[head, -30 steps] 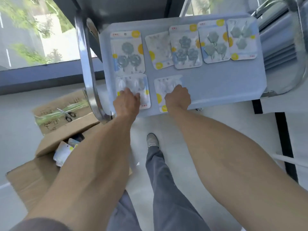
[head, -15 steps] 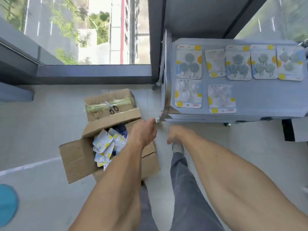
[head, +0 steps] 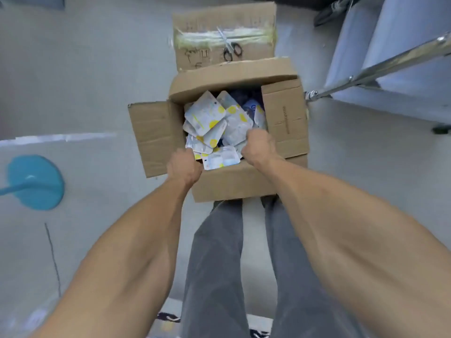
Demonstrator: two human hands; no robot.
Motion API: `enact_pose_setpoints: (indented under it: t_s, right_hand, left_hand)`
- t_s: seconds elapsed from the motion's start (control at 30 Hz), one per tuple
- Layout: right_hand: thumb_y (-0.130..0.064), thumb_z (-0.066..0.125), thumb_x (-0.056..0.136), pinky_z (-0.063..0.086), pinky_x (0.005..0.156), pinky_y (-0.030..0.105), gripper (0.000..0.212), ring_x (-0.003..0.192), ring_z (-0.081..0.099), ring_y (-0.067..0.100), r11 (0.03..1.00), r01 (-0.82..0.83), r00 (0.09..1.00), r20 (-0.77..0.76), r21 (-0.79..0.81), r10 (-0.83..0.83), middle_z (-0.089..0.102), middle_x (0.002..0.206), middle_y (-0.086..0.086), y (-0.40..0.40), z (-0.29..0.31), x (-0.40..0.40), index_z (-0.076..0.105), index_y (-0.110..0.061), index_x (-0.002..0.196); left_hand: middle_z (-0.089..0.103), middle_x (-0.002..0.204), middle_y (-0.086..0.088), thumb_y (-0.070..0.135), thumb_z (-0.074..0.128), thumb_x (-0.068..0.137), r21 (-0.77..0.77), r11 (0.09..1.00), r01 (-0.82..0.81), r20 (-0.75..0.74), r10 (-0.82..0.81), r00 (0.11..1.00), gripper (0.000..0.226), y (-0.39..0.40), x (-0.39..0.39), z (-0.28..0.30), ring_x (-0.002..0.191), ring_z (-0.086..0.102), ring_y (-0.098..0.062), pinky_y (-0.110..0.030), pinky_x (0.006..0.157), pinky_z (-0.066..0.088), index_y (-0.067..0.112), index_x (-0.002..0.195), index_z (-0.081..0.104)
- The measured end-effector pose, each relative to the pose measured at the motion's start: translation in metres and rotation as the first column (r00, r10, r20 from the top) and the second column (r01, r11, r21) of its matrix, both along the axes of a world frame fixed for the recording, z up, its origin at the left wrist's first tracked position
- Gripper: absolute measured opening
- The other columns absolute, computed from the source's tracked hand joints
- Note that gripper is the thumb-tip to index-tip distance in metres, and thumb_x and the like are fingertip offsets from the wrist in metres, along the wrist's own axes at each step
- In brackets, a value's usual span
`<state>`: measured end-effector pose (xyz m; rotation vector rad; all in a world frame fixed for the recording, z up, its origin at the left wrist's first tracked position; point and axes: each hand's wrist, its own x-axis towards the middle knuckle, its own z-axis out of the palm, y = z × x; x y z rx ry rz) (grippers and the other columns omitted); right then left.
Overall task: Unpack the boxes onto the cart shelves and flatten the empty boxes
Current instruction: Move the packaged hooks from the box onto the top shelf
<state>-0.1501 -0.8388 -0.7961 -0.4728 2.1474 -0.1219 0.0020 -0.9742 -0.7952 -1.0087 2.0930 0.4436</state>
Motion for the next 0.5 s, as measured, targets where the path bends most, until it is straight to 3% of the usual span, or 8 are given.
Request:
enact_pose_setpoints:
  t_s: [0.17, 0.3, 0.4, 0.5]
  right_hand:
    - [-0.002, 0.050, 0.086, 0.039, 0.074, 0.038, 0.022, 0.109, 0.055, 0.036, 0.987, -0.155, 0.988, -0.031, -0.034, 0.154, 0.055, 0.118, 0.018, -0.033, -0.092, 0.005, 0.055, -0.009, 0.107]
    - [-0.007, 0.050, 0.092, 0.046, 0.083, 0.038, 0.032, 0.117, 0.055, 0.036, 0.994, -0.088, 0.995, -0.032, 0.070, 0.091, 0.053, 0.128, 0.019, -0.052, -0.162, -0.011, 0.052, -0.004, 0.124]
    - [-0.008, 0.054, 0.090, 0.045, 0.077, 0.036, 0.030, 0.113, 0.059, 0.037, 0.984, -0.115, 0.993, 0.007, 0.134, 0.115, 0.060, 0.123, 0.017, -0.055, -0.199, -0.018, 0.056, -0.004, 0.120]
    - [-0.016, 0.062, 0.087, 0.042, 0.072, 0.034, 0.030, 0.104, 0.062, 0.034, 0.978, -0.161, 0.982, -0.081, 0.134, 0.173, 0.063, 0.109, 0.012, -0.056, -0.222, -0.017, 0.058, -0.007, 0.115]
  left_hand:
    - [0.048, 0.130, -0.017, 0.013, 0.049, 0.093, -0.022, 0.997, -0.073, -0.026, 0.073, 0.997, 0.035, 0.002, -0.005, -0.106, 0.119, 0.048, -0.033, -0.041, 0.090, 0.044, 0.004, 0.127, 0.051]
    - [0.036, 0.145, -0.015, 0.009, 0.052, 0.088, -0.094, 0.993, -0.075, -0.107, 0.065, 0.992, 0.046, -0.018, -0.048, -0.176, 0.126, 0.042, -0.031, -0.042, 0.090, 0.047, 0.009, 0.133, 0.044]
    - [0.018, 0.158, -0.019, 0.011, 0.063, 0.082, -0.125, 0.991, -0.040, -0.117, 0.026, 0.993, 0.068, -0.034, -0.077, -0.210, 0.137, 0.031, -0.031, -0.042, 0.097, 0.046, 0.015, 0.143, 0.033]
    - [0.019, 0.158, -0.016, 0.020, 0.067, 0.076, -0.118, 0.990, -0.077, -0.129, 0.062, 0.990, 0.078, -0.043, -0.084, -0.232, 0.139, 0.029, -0.030, -0.040, 0.099, 0.044, 0.017, 0.145, 0.031]
